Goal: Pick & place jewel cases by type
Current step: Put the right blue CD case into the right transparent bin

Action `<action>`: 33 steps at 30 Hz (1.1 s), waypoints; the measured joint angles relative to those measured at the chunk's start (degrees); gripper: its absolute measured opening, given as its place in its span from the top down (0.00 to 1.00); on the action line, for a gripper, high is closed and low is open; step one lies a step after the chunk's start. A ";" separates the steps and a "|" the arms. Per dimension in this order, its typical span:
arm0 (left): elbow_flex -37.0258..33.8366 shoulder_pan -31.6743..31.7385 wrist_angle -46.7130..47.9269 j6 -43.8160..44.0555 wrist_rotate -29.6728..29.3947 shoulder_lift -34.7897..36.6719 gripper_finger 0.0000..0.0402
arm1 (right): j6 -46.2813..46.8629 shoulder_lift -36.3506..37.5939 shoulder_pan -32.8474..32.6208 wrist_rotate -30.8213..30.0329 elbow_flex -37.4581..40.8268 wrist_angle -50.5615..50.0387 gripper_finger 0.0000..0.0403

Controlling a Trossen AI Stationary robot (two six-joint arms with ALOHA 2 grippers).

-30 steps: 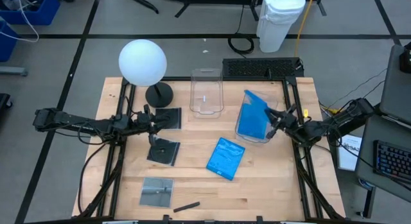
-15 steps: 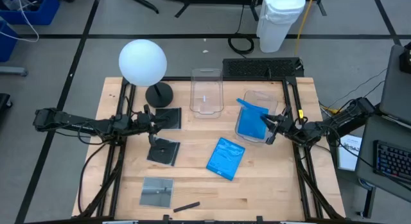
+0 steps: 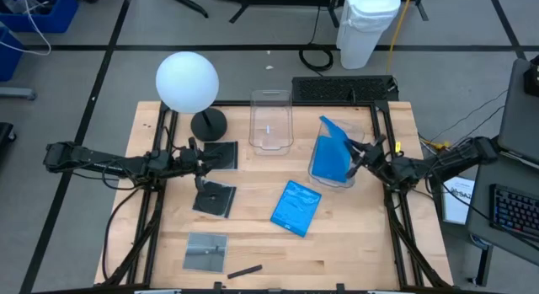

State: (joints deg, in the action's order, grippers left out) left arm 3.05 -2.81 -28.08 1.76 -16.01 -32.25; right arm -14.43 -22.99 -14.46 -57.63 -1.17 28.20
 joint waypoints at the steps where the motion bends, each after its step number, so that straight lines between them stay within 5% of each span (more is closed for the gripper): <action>1: 0.00 0.00 0.00 -0.02 -0.01 0.00 0.76 | 0.28 -0.08 0.56 0.83 0.01 -0.55 0.93; 7: 0.00 0.00 -0.02 -0.02 -0.02 0.00 0.76 | 2.67 -0.19 1.35 0.95 0.11 -0.91 0.90; 20: 0.00 0.00 -0.02 -0.02 -0.02 0.00 0.76 | 9.14 -0.19 1.35 1.12 0.22 -0.62 0.50; 33: 0.00 0.00 -0.02 -0.02 0.00 0.00 0.76 | 19.66 -0.18 1.33 19.45 0.28 -0.63 0.46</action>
State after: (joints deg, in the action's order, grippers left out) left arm 3.05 -2.81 -28.10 1.74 -16.01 -32.25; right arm 5.23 -23.17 -13.13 -38.19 -0.89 27.57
